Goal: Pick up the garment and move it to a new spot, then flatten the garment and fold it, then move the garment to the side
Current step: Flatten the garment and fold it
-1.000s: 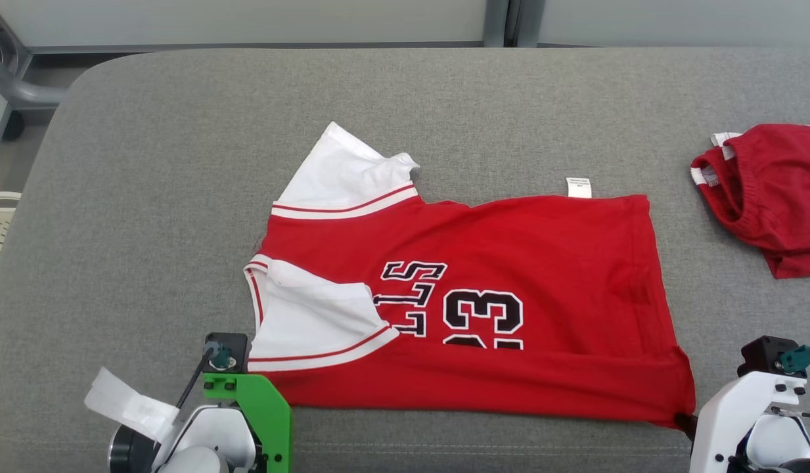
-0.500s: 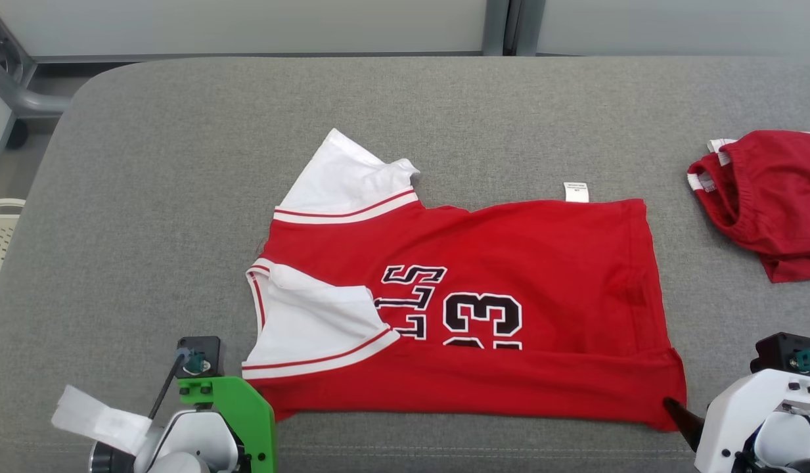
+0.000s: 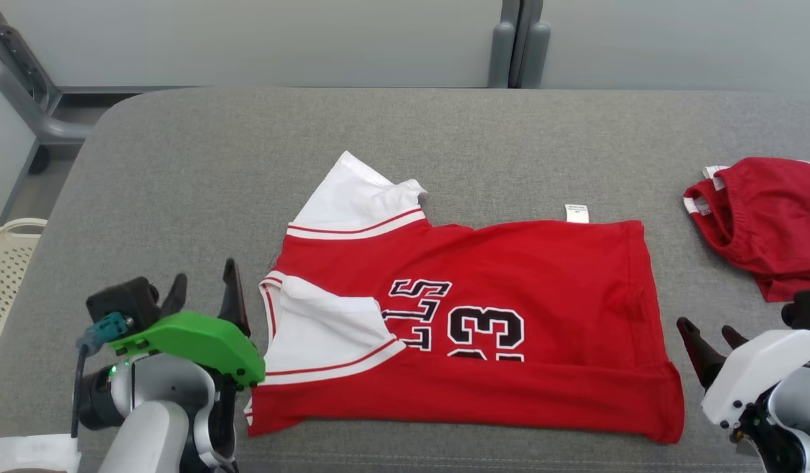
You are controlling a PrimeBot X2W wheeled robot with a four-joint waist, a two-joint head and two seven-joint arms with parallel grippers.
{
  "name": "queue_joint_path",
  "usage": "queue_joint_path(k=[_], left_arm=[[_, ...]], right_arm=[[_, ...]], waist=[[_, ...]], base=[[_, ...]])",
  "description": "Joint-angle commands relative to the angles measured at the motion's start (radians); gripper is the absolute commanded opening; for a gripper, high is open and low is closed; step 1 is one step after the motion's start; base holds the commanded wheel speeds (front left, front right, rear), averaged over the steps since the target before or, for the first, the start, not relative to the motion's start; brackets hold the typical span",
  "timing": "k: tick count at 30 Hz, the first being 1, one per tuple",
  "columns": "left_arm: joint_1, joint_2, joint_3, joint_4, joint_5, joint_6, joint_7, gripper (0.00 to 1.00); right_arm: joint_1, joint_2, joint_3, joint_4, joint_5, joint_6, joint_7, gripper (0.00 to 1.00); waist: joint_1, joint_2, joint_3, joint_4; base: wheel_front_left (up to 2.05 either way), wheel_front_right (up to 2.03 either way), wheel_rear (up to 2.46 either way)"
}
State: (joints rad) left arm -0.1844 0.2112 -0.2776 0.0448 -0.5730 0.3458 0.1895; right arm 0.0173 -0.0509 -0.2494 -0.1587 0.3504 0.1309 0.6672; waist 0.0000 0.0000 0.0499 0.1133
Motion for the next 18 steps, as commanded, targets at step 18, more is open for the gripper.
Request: queue_joint_path(k=[18], left_arm=[[-0.095, -0.057, -0.013, 0.25, -0.006, -0.254, -0.4, 1.0]], right_arm=[[-0.19, -0.001, 0.188, 0.29, 0.018, 0.0, -0.524, 1.0]], waist=[[0.0, 0.0, -0.065, -0.039]], base=[[0.0, 0.0, 0.0]])
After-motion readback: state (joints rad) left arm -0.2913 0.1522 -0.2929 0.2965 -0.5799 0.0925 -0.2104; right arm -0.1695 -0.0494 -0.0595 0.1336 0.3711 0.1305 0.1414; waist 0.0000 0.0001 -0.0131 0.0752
